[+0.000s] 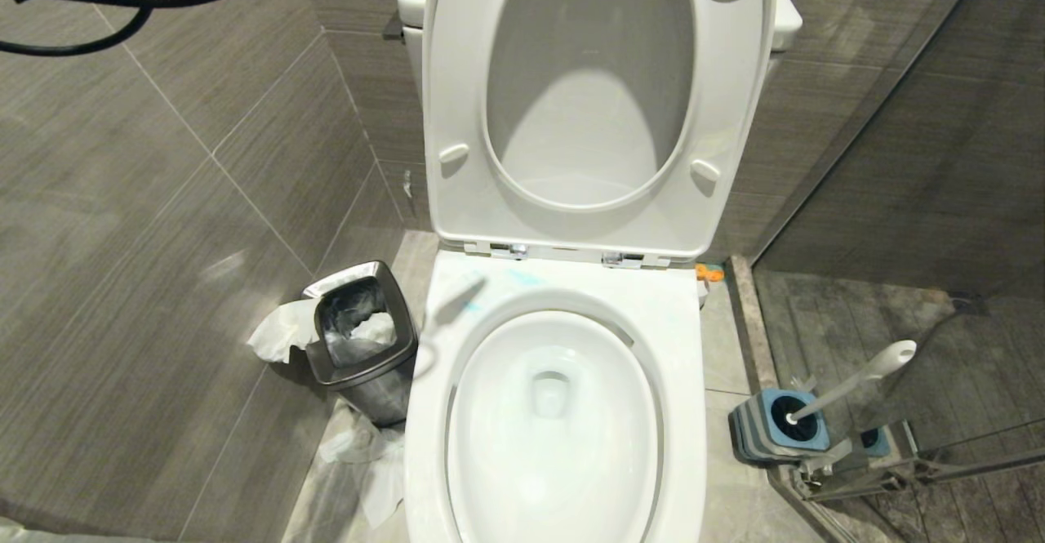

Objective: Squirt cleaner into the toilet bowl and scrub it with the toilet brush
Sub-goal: Pour in the cleaning agent

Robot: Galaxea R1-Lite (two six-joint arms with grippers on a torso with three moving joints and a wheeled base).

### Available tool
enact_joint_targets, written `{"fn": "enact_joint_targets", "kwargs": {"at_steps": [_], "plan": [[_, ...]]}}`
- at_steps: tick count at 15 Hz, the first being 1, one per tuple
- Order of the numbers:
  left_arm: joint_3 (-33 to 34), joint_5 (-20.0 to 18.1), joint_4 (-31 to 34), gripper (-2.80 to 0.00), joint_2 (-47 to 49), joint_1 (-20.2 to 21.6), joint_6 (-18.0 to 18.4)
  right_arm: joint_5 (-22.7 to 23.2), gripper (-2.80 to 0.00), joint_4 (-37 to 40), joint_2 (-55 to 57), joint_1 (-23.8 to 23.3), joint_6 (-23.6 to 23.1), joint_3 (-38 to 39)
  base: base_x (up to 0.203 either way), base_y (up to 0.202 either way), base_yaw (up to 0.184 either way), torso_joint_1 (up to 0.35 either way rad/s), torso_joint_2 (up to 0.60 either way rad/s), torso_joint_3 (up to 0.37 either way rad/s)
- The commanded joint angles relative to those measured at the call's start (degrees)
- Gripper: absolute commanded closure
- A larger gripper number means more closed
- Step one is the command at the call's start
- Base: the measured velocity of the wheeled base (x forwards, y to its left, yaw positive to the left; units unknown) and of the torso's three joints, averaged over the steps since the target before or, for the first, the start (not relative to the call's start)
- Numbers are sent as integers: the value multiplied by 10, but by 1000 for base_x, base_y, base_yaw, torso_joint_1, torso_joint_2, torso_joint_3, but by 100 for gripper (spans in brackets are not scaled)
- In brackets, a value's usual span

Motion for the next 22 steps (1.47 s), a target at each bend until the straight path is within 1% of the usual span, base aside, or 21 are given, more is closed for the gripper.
{"fn": "enact_joint_targets", "kwargs": {"at_steps": [1,2,3,5,6,7,10,13,14,15,16,22], "plan": [[1,17,1,-280,-3,5,62,0,0,0,0,0,0,0,0,0,0,0,0,0],[1,31,1,-280,-2,10,97,0,0,0,0,0,0,0,0,0,0,0,0,0],[0,51,1,-280,-5,12,119,0,0,0,0,0,0,0,0,0,0,0,0,0],[0,103,2,-280,-14,13,140,0,0,0,0,0,0,-1,0,0,0,0,0,0],[1,129,2,-280,-21,13,159,0,0,0,0,0,0,0,0,0,0,0,0,0],[2,146,2,-280,-28,15,180,0,0,0,0,0,0,0,0,0,0,0,0,0],[4,157,2,-280,-51,48,201,0,0,0,0,0,0,0,0,0,0,0,0,0],[12,158,0,-280,-72,92,205,0,0,0,0,0,0,0,0,0,0,0,0,0],[12,158,-3,-280,-76,103,203,0,0,0,0,0,0,0,0,0,0,0,0,0],[13,158,-6,-280,-77,104,202,0,0,0,0,0,0,-1,0,0,0,0,0,0],[10,156,-9,0,-77,104,203,0,0,0,0,0,0,0,0,0,0,0,0,0],[9,157,-10,0,-87,94,204,0,0,0,0,0,0,0,0,0,0,0,0,0]]}}
